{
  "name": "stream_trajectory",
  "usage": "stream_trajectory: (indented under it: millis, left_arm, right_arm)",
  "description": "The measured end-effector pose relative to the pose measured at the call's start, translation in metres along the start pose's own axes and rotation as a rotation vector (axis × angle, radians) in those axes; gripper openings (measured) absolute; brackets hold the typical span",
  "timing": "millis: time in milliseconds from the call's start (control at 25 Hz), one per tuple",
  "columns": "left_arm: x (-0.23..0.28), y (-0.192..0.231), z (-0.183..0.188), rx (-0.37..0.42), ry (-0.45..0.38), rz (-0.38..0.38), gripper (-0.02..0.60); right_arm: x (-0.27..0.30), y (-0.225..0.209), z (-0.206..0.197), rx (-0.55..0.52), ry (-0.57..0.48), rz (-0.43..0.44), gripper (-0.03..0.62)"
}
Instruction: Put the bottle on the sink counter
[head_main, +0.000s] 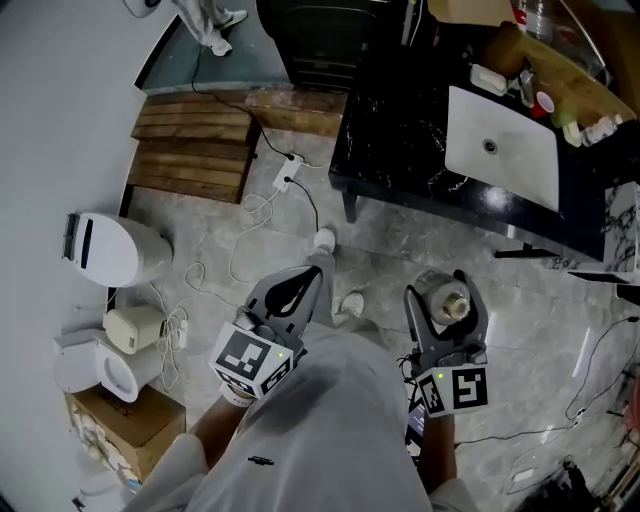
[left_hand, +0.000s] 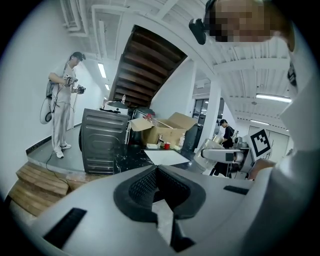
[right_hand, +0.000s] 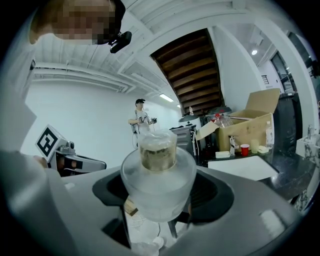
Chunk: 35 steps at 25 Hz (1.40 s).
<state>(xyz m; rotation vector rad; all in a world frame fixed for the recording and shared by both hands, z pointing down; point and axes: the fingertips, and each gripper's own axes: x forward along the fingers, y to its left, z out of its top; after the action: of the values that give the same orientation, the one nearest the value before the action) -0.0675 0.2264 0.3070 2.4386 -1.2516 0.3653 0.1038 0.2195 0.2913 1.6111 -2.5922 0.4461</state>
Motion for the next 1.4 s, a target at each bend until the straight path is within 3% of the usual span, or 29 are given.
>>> stream_trajectory:
  millis: [440,1040,1400]
  left_arm:
    - [0.069,0.051,0.050,0.032,-0.007,-0.093,0.008]
    - [0.146,0.153,0.122,0.061,-0.039,-0.222,0.008]
    - [0.179,0.200,0.145,0.062,-0.041,-0.291,0.008]
  right_arm:
    - [0.072,-0.024,0.023,-0.018,0.019,-0.082,0.345]
    - [0.192,-0.031,0.070,-0.030,-0.005,-0.185,0.345]
    - [0.242,-0.029,0.079,-0.009,-0.020,-0.256,0.345]
